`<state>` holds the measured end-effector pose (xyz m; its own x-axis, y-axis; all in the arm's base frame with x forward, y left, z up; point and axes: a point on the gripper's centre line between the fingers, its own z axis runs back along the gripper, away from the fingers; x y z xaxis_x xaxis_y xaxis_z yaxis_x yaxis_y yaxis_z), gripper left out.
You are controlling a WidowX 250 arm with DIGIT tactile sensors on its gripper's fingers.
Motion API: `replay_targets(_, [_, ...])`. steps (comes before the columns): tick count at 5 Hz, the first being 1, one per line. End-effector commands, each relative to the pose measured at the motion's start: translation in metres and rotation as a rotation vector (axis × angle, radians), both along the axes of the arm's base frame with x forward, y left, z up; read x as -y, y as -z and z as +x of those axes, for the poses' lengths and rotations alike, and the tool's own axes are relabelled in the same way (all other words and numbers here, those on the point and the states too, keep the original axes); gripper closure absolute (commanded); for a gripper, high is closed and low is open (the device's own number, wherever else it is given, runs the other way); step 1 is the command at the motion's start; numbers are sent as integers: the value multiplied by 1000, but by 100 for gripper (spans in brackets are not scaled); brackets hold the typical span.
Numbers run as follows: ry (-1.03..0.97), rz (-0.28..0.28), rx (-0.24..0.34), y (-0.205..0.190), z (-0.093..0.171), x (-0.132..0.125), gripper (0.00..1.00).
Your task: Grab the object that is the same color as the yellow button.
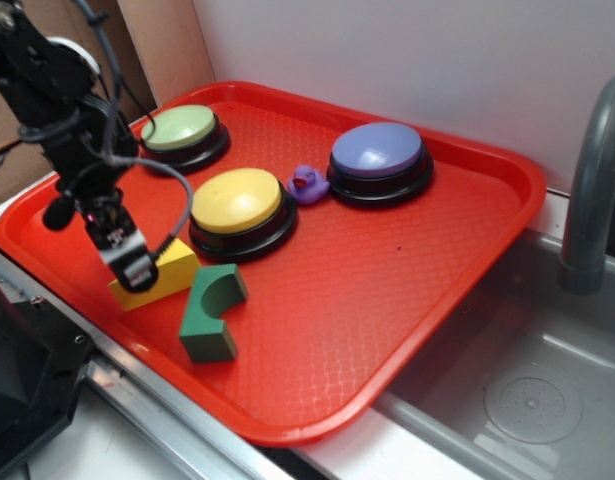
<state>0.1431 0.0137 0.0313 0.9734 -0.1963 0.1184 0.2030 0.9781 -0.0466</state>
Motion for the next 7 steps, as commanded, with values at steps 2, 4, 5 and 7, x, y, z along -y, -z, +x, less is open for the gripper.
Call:
replay_targets(2, [-6,1,-21,16,6,4,100])
replay_targets(4, [-77,-32,-42,-1,4,6,100])
replay_targets(5, [-139,-33,-82,-36,6,7,100])
replay_targets(7, [-188,-82,-83,-100,13,6,100])
